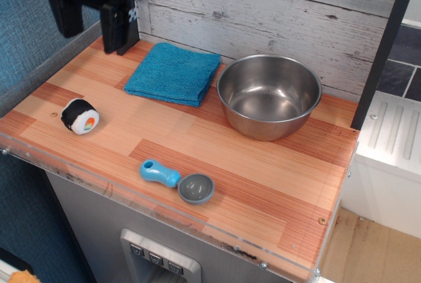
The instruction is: Place the sushi roll on top of the blue towel
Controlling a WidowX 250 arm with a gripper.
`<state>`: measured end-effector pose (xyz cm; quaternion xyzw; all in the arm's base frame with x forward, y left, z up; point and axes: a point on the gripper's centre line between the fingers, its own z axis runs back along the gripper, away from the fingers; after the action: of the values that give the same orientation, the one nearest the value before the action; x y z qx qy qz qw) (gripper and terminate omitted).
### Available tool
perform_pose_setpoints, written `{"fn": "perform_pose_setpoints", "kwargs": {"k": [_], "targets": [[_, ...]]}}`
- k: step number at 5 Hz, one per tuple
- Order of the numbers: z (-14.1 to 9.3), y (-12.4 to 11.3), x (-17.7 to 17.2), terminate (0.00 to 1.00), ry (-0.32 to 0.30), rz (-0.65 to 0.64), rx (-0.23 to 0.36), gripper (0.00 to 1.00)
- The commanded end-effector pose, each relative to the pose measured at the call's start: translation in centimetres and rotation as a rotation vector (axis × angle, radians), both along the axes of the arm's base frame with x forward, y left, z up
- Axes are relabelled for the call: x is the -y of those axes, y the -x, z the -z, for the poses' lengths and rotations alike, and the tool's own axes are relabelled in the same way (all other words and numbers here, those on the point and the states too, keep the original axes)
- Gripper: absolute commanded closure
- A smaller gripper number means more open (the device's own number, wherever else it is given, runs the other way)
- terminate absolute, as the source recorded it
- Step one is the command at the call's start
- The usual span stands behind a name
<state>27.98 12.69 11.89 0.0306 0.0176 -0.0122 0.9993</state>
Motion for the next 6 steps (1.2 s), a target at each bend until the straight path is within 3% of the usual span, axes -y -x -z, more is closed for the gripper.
{"fn": "perform_pose_setpoints", "kwargs": {"k": [1,2,3,6], "targets": [[2.4,1.2,-3.6,0.0,-0.08,0.119,0.039,0.0],[4.4,1.0,-5.6,0.0,-0.082,0.153,-0.007,0.0],[7.0,1.3,-5.3,0.0,-0.063,0.205,-0.043,0.0],[8.7,2.3,-2.8,0.0,0.06,0.257,-0.038,0.0]]}}
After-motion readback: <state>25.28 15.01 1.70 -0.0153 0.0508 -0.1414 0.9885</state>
